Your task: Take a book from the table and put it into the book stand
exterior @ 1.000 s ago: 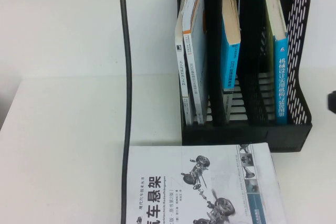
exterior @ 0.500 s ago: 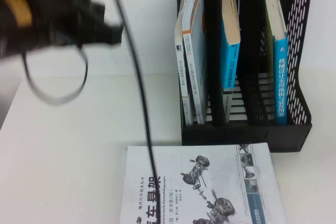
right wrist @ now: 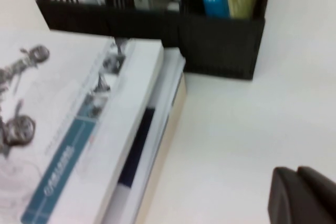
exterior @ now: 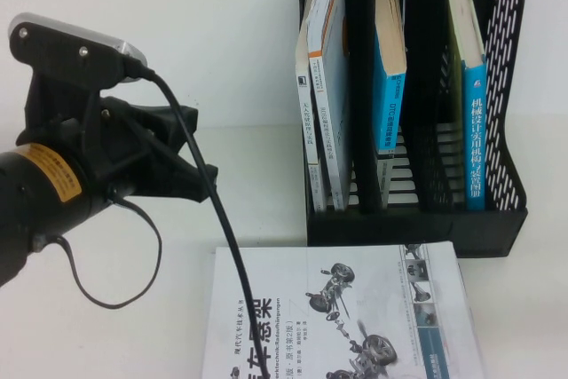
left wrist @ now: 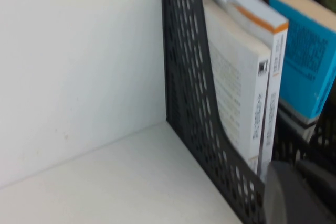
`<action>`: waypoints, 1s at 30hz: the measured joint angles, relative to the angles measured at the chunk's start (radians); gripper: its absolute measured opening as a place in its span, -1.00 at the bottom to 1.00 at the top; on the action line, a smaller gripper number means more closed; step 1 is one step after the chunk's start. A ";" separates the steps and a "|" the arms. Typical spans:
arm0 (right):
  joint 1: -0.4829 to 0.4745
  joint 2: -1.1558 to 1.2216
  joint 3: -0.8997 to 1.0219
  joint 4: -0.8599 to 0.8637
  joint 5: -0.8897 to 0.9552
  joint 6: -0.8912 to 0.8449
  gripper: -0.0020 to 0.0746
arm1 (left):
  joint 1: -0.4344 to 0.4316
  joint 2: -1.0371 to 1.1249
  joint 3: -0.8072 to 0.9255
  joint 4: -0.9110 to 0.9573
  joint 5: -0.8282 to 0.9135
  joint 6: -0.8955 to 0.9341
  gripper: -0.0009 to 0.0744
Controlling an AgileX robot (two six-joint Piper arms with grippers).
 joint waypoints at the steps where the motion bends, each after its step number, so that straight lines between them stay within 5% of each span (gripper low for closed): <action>1: 0.000 0.000 0.000 0.000 0.013 0.002 -0.93 | 0.000 0.000 0.000 0.000 -0.006 0.000 -0.98; 30: 0.000 -0.002 0.000 -0.002 0.139 0.008 -0.93 | 0.020 0.089 0.031 -0.042 -0.139 -0.036 -0.98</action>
